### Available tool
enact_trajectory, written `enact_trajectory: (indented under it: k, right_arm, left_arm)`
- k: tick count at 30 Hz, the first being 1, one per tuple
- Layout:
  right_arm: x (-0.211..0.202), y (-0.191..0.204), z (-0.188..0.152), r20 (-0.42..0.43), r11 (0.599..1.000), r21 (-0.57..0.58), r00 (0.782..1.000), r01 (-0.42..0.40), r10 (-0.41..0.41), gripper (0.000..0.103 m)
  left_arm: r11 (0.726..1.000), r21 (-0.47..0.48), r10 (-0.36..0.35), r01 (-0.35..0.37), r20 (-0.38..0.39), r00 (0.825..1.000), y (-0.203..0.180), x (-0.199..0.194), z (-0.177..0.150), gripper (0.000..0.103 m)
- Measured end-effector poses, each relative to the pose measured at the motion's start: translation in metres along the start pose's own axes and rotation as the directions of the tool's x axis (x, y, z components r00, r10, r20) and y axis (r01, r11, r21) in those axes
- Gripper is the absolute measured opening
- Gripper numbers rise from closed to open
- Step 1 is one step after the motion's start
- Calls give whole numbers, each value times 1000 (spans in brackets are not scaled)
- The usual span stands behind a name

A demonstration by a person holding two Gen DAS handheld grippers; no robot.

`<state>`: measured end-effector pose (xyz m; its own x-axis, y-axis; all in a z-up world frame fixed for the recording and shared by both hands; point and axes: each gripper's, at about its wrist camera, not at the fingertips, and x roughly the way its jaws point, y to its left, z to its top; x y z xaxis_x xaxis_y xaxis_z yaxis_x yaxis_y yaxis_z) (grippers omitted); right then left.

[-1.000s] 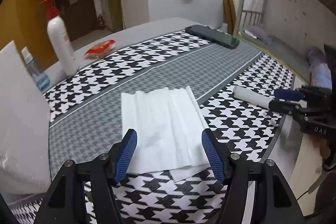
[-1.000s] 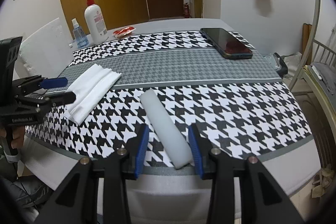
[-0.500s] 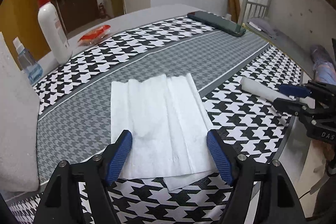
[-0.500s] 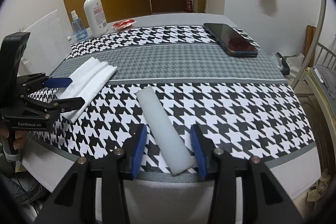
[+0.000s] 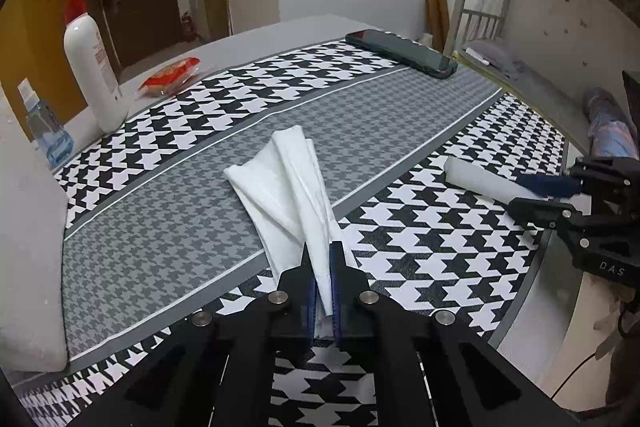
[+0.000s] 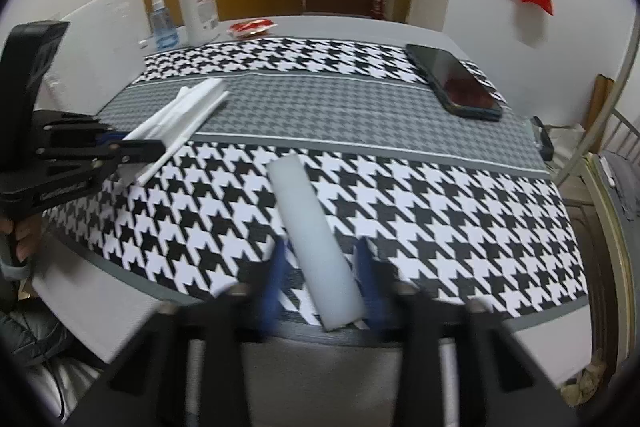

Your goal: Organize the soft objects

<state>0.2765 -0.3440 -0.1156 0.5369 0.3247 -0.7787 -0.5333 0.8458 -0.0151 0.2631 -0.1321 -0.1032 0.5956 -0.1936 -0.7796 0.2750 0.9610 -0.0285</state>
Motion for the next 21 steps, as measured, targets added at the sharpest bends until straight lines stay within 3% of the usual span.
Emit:
enact_trajectory:
  k: [6, 21]
  right_arm:
    - [-2, 5, -4, 17, 999, -23, 999, 32, -31, 23]
    - [-39, -5, 2, 157, 988, 138, 986, -76, 54, 23]
  left_arm:
    - [1000, -13, 18, -18, 20, 1000, 8, -6, 1, 6]
    - [999, -14, 43, -42, 133, 990, 13, -57, -2, 6]
